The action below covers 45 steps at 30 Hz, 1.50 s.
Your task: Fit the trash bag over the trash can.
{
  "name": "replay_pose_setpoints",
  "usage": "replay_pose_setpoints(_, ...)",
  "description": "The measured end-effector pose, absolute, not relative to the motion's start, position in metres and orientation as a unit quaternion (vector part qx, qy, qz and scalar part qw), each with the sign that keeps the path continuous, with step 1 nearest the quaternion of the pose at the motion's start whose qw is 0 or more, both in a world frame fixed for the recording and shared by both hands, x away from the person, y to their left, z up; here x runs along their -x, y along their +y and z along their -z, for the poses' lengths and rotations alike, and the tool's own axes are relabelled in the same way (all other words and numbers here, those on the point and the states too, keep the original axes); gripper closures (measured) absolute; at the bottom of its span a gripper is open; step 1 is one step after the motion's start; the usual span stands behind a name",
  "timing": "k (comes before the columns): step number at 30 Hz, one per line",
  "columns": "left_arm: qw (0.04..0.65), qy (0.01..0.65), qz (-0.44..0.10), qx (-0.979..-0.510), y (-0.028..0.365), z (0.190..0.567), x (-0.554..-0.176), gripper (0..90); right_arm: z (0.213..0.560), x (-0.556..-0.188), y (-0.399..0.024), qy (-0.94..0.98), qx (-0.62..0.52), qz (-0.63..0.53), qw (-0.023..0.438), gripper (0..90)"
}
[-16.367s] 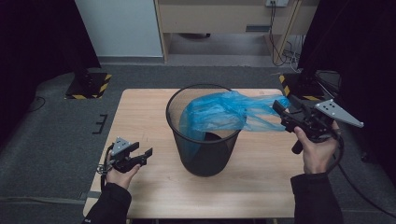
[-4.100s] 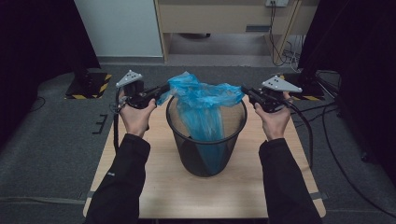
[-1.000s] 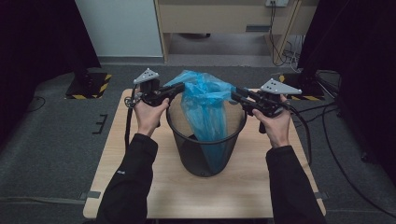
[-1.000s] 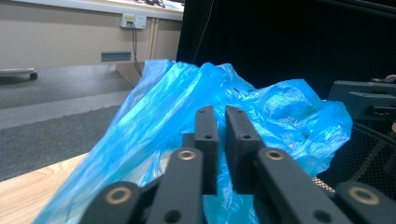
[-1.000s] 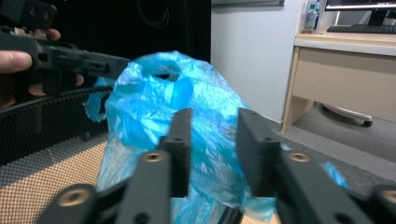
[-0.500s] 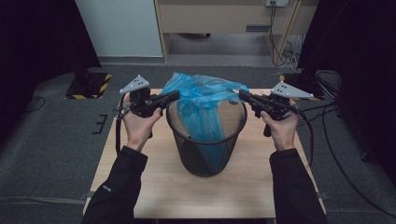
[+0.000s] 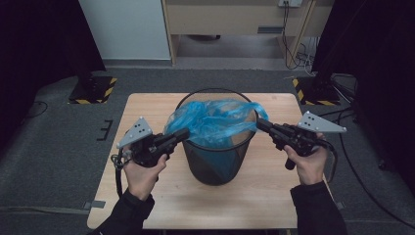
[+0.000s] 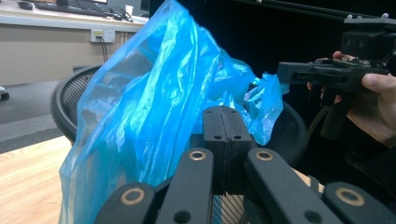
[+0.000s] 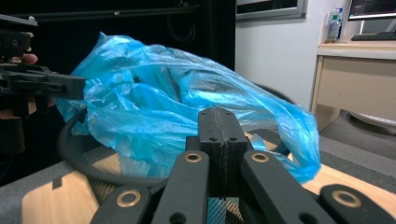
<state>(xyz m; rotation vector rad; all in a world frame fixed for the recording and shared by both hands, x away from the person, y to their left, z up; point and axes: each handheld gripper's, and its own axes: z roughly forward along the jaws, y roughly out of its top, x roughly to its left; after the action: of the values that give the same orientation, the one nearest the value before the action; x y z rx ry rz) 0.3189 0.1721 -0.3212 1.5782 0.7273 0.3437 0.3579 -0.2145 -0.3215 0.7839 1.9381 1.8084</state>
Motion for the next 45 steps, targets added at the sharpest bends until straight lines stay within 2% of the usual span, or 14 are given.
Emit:
replay_pose_setpoints(13, 0.627, 0.319, -0.136, -0.697, 0.166, 0.338, -0.296, 90.0, 0.331, -0.327, -0.222, 0.705, -0.293, -0.625, 0.162, 90.0)
replay_pose_setpoints(21, 0.609, 0.317, -0.130, -0.715, 0.158, 0.354, -0.297, 90.0, 0.343, -0.331, -0.215, 0.731, -0.304, -0.594, 0.141, 90.0)
replay_pose_setpoints(30, 0.602, 0.324, -0.144, -0.716, 0.157, 0.360, -0.296, 88.6, 0.350, -0.333, -0.210, 0.737, -0.321, -0.570, 0.172, 90.0)
replay_pose_setpoints(34, 0.605, 0.338, -0.172, -0.700, 0.164, 0.361, -0.296, 74.8, 0.353, -0.335, -0.208, 0.733, -0.323, -0.567, 0.190, 89.2)
replay_pose_setpoints(35, 0.607, 0.340, -0.180, -0.695, 0.165, 0.360, -0.294, 67.8, 0.352, -0.335, -0.209, 0.731, -0.324, -0.569, 0.190, 86.6)
replay_pose_setpoints(39, 0.625, 0.340, -0.206, -0.672, 0.177, 0.351, -0.287, 54.1, 0.347, -0.333, -0.215, 0.717, -0.311, -0.594, 0.192, 77.1)
replay_pose_setpoints(45, 0.641, 0.343, -0.249, -0.641, 0.195, 0.334, -0.284, 43.4, 0.333, -0.329, -0.220, 0.677, -0.298, -0.634, 0.224, 56.8)
